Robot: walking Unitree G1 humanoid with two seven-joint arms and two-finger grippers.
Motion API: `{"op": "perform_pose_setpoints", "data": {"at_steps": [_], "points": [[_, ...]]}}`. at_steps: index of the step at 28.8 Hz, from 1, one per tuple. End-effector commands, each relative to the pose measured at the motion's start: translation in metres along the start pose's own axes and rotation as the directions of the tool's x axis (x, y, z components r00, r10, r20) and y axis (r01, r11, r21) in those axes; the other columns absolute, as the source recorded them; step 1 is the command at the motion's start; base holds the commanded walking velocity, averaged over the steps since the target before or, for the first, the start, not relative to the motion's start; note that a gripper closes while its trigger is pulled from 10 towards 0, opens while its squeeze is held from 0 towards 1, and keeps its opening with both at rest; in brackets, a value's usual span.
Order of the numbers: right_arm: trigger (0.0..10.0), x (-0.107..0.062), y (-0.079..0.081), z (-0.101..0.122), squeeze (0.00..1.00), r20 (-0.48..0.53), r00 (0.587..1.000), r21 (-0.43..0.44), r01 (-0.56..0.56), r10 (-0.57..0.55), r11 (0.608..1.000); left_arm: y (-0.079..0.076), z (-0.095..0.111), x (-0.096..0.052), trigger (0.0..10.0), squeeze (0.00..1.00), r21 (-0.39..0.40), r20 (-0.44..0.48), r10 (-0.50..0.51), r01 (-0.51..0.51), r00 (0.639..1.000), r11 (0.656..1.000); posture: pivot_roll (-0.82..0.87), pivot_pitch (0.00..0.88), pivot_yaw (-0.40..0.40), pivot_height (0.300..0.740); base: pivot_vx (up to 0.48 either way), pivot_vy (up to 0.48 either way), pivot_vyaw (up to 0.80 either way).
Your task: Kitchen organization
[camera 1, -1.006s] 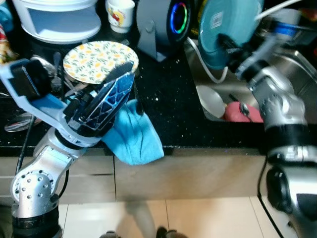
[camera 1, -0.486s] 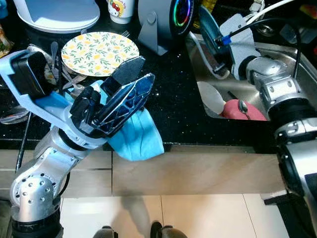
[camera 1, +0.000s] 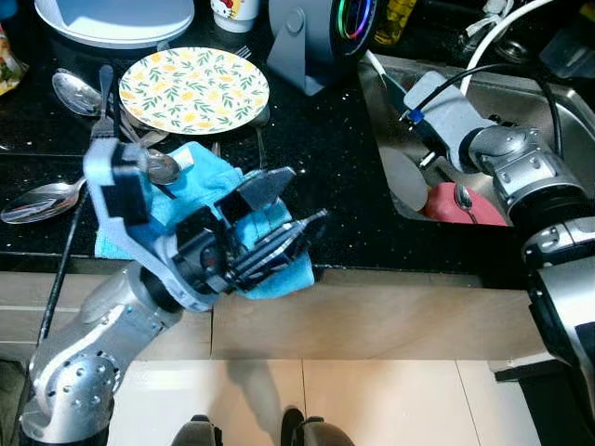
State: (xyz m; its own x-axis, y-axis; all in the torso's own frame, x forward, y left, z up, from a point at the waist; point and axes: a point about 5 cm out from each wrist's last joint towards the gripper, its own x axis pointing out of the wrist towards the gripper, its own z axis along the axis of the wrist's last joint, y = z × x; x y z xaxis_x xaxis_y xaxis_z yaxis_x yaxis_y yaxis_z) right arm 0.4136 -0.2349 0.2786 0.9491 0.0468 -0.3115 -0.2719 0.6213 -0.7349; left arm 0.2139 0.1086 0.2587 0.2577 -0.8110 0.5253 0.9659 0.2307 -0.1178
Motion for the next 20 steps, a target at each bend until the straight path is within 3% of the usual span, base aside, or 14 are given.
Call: {"op": "perform_pose_setpoints", "data": {"at_steps": [1, 2, 5, 6, 7, 8, 9, 10, 11, 12, 13, 17, 20], "points": [[0.0, -0.002, -0.006, -0.019, 0.00, -0.092, 0.994, -0.019, 0.065, -0.066, 0.998, -0.006, -0.005, 0.001, 10.0, 0.00, 0.008, -0.026, -0.014, 0.014, 1.000, 1.000, 0.14, 0.227, -0.177, 0.740, 0.000, 0.000, 0.00], [0.5, -0.002, -0.007, -0.022, 0.00, -0.111, 0.990, -0.032, 0.080, -0.083, 0.996, -0.007, -0.005, 0.001, 10.0, 0.00, 0.007, -0.027, -0.014, 0.014, 1.000, 1.000, 0.14, 0.230, -0.177, 0.740, 0.000, 0.000, 0.00], [0.6, -0.002, -0.007, -0.023, 0.00, -0.125, 0.988, -0.043, 0.090, -0.094, 0.995, -0.007, -0.006, 0.001, 10.0, 0.00, 0.006, -0.028, -0.014, 0.014, 1.000, 1.000, 0.14, 0.231, -0.176, 0.740, 0.000, 0.000, 0.00], [1.3, -0.002, -0.007, -0.024, 0.00, -0.137, 0.986, -0.055, 0.093, -0.100, 0.994, -0.008, -0.006, 0.001, 10.0, 0.00, 0.008, -0.029, -0.013, 0.013, 0.999, 1.000, 0.14, 0.232, -0.176, 0.740, 0.000, 0.000, 0.00], [1.3, -0.002, -0.007, -0.024, 0.00, -0.137, 0.986, -0.055, 0.093, -0.100, 0.994, -0.008, -0.006, 0.001, 10.0, 0.00, 0.008, -0.029, -0.013, 0.013, 0.999, 1.000, 0.14, 0.232, -0.176, 0.740, 0.000, 0.000, 0.00], [3.2, -0.001, -0.003, -0.026, 0.00, -0.163, 0.982, -0.090, 0.078, -0.092, 0.993, -0.008, -0.006, 0.001, 10.0, 0.00, 0.014, -0.031, -0.012, 0.013, 0.999, 1.000, 0.14, 0.234, -0.176, 0.740, 0.000, 0.000, 0.00], [3.2, -0.001, -0.003, -0.026, 0.00, -0.163, 0.982, -0.090, 0.078, -0.092, 0.993, -0.008, -0.006, 0.001, 10.0, 0.00, 0.014, -0.031, -0.012, 0.013, 0.999, 1.000, 0.14, 0.234, -0.176, 0.740, 0.000, 0.000, 0.00], [4.4, 0.002, 0.005, -0.026, 0.00, -0.180, 0.981, -0.121, 0.044, -0.065, 0.992, -0.008, -0.006, 0.000, 10.0, 0.00, 0.023, -0.030, -0.012, 0.012, 0.999, 1.000, 0.14, 0.237, -0.176, 0.740, 0.000, 0.000, 0.00], [4.4, 0.002, 0.005, -0.026, 0.00, -0.180, 0.981, -0.121, 0.044, -0.065, 0.992, -0.008, -0.006, 0.000, 10.0, 0.00, 0.023, -0.030, -0.012, 0.012, 0.999, 1.000, 0.14, 0.237, -0.176, 0.740, 0.000, 0.000, 0.00], [8.2, 0.006, 0.014, -0.025, 0.00, -0.189, 0.982, -0.133, 0.003, -0.029, 0.991, -0.008, -0.005, 0.000, 10.0, 0.00, 0.030, -0.029, -0.012, 0.013, 1.000, 0.999, 0.14, 0.238, -0.179, 0.740, 0.000, 0.000, 0.00], [10.0, 0.010, 0.025, -0.024, 0.00, -0.194, 0.981, -0.138, -0.047, 0.020, 0.989, -0.009, -0.005, 0.001, 10.0, 0.00, 0.038, -0.027, -0.014, 0.015, 1.000, 0.999, 0.14, 0.244, -0.181, 0.740, 0.000, 0.000, 0.00], [10.0, 0.015, 0.047, -0.023, 0.00, -0.198, 0.973, -0.140, -0.148, 0.119, 0.979, -0.011, -0.005, 0.003, 10.0, 0.00, 0.047, -0.022, -0.017, 0.018, 1.000, 0.999, 0.15, 0.249, -0.184, 0.740, 0.000, 0.000, 0.00], [10.0, 0.016, 0.051, -0.018, 0.00, -0.173, 0.971, -0.123, -0.187, 0.165, 0.975, -0.012, -0.005, 0.003, 10.0, 0.00, 0.050, -0.020, -0.019, 0.020, 1.000, 0.999, 0.16, 0.251, -0.182, 0.740, 0.000, 0.000, 0.00]]}}
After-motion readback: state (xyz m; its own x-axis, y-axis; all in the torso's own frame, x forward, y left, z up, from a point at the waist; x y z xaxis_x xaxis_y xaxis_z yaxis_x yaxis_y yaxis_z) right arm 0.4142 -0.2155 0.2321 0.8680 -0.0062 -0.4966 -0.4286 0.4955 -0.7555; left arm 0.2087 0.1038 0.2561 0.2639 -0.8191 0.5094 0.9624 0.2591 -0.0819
